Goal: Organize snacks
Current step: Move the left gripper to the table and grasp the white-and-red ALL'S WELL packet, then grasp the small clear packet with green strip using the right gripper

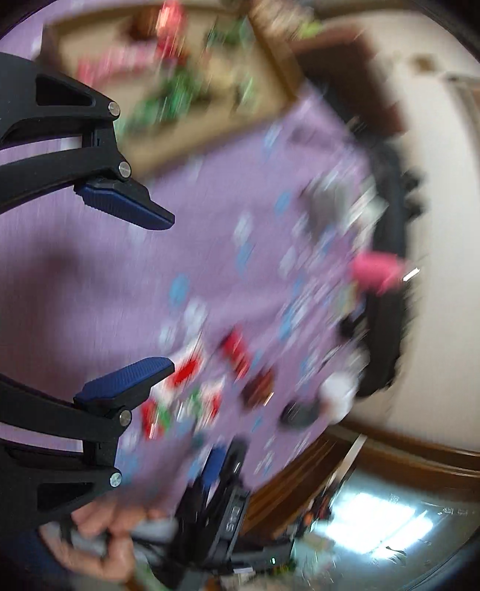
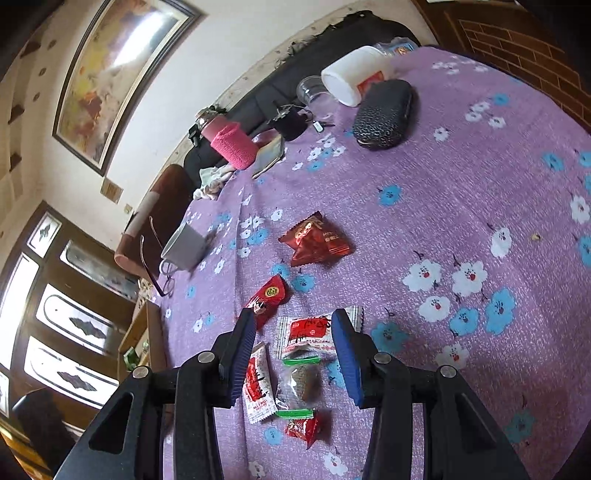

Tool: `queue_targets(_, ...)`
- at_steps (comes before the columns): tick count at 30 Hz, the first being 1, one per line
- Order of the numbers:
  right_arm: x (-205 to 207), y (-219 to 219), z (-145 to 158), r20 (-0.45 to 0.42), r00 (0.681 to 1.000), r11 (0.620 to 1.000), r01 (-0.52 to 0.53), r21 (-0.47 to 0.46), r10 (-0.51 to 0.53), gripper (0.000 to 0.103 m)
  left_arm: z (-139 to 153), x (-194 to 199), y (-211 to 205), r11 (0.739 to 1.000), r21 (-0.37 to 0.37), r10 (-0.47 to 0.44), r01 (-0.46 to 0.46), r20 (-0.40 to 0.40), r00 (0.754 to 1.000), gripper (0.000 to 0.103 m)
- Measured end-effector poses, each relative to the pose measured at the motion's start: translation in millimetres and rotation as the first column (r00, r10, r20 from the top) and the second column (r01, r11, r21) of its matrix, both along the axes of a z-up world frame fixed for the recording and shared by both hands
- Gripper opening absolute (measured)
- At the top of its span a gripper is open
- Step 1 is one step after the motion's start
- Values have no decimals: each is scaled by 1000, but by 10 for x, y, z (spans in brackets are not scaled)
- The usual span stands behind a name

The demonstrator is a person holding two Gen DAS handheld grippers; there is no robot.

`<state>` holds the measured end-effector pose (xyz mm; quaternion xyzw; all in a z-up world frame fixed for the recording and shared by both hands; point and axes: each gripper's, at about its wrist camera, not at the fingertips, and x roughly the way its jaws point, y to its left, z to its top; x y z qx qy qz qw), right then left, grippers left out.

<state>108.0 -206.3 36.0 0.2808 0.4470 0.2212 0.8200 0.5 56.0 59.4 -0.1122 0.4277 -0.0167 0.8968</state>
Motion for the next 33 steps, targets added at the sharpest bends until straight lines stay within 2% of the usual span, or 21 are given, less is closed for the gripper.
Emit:
queue_targets(2,-11,-34,-5,-5,1000,1000,9,8,-9,46,-104,190,-111,997,-71,-33,28,-61,998,69)
queue_targets(4,-1,-46,-6,-7,1000,1000,13,16,-13,46,-181,328,-207,995,-95,-41,33,-92,995,65)
queue_targets(10,-8,-76,15,-14,1000,999,15,34,-15,46,-368,662,-355,993,-118,-36,14,-182,983,60)
queue_targets(12,-24,-92,34,-13,1000,999,15,38,-15,46,-426,730,-443,996,-93,-32,13,-202,979,59)
queue_targets(15,-38,-88,51,-13,1000,999,13,38,-13,47,-468,789,-568,996,-78,-53,38,-202,978,59)
queue_targets(18,-44,-67,56,-15,1000,1000,8,28,-7,47,-505,830,-684,998,-25,-61,57,-189,980,56)
queue_targets(20,-44,-57,52,-17,1000,1000,6,19,-5,47,-529,829,-739,996,58,-53,63,-165,985,36)
queue_targets(22,-48,-45,49,-23,1000,1000,4,0,-4,47,-544,819,-716,992,101,-56,71,-145,988,30)
queue_targets(24,-54,-20,37,-29,1000,1000,-1,-24,0,47,-539,786,-631,993,89,-65,78,-134,989,30)
queue_targets(27,-74,117,6,-44,998,994,-43,-100,39,47,-544,745,-414,994,104,-27,40,-124,992,30)
queue_targets(30,-127,312,1,-36,995,976,-98,-197,93,47,-542,689,-174,998,62,2,5,-105,994,30)
queue_targets(33,-168,437,-24,-31,992,958,-129,-254,125,44,-553,673,-59,998,56,26,-21,-79,997,30)
